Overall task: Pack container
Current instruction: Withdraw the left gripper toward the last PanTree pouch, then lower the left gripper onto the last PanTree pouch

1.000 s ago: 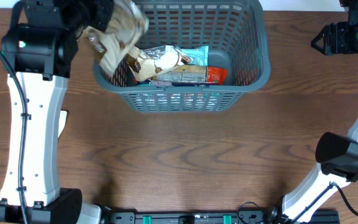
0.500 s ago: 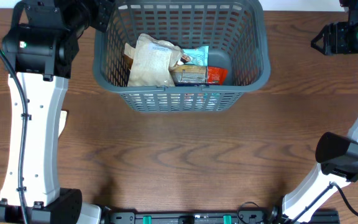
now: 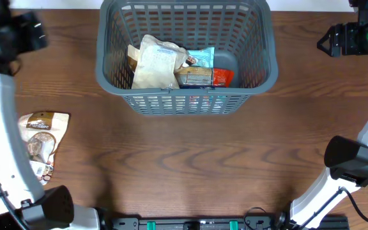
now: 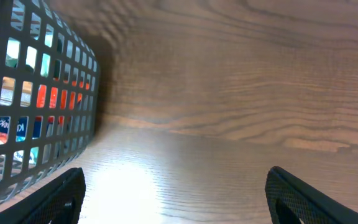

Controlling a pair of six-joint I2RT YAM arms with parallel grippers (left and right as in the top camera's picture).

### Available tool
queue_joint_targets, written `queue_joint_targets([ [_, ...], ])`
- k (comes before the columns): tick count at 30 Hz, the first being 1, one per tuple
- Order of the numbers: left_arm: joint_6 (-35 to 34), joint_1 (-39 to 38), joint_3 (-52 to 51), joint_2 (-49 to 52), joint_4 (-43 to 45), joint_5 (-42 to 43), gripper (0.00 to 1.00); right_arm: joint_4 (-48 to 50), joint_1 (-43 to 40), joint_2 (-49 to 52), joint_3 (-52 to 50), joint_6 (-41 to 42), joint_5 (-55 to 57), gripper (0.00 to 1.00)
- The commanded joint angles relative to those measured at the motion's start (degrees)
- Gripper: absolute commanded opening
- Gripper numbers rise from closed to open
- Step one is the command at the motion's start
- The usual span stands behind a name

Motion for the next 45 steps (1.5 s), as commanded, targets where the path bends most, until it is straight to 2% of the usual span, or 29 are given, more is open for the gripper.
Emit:
queue_joint_targets([
  [1,-0.55,4.39,0.42,-0.20,-5.31,-1.07,0.84,0.61,0.57,0.50,-0.02,-0.13,-0.66,0.80],
  [4,6.05,5.16,0.42,-0.20,-11.34,-1.29,0.84,1.86,0.57,0.50,-0.02,-0.13,-0.66,0.81],
  [10,5.79,2.54,-1.05,-0.72,-20.74,-1.01,0.84,5.73,0.57,0.50,-0.02,-0.09,-0.70,0.82],
  [15,4.13,-1.79,-5.20,-3.56,-23.96,-1.07,0.84,9.40,0.57,0.50,-0.02,-0.11,-0.68,0.83],
  [21,0.94,-5.73,-12.98,-12.15,-25.09,-1.05,0.84,12.55,0.57,0.50,-0.02,-0.13,-0.63,0.86],
  [27,-0.68,-6.75,-25.07,-25.16,-25.79,-1.22,0.85,14.27,0.57,0.50,-0.02,-0.13,-0.66,0.87],
  [29,0.68,-6.75,-29.70,-29.24,-25.70,-2.47,0.88,14.56,0.57,0.52,-0.02,-0.13,-0.66,0.87],
  [32,1.51,-6.75,-36.39,-33.42,-25.24,-8.04,0.99,14.75,0.57,0.52,-0.02,-0.13,-0.66,0.87],
  [38,3.85,-5.25,-41.72,-32.04,-22.84,-10.99,0.98,14.73,0.57,0.52,-0.02,-0.13,-0.68,0.87],
  [43,9.40,0.50,-41.75,-26.45,-19.43,-10.93,0.98,14.45,0.57,0.52,-0.02,-0.13,-0.66,0.87],
  [45,9.62,3.56,-41.75,-23.85,-16.90,-10.69,0.99,14.34,0.57,0.52,-0.02,-0.13,-0.66,0.87],
])
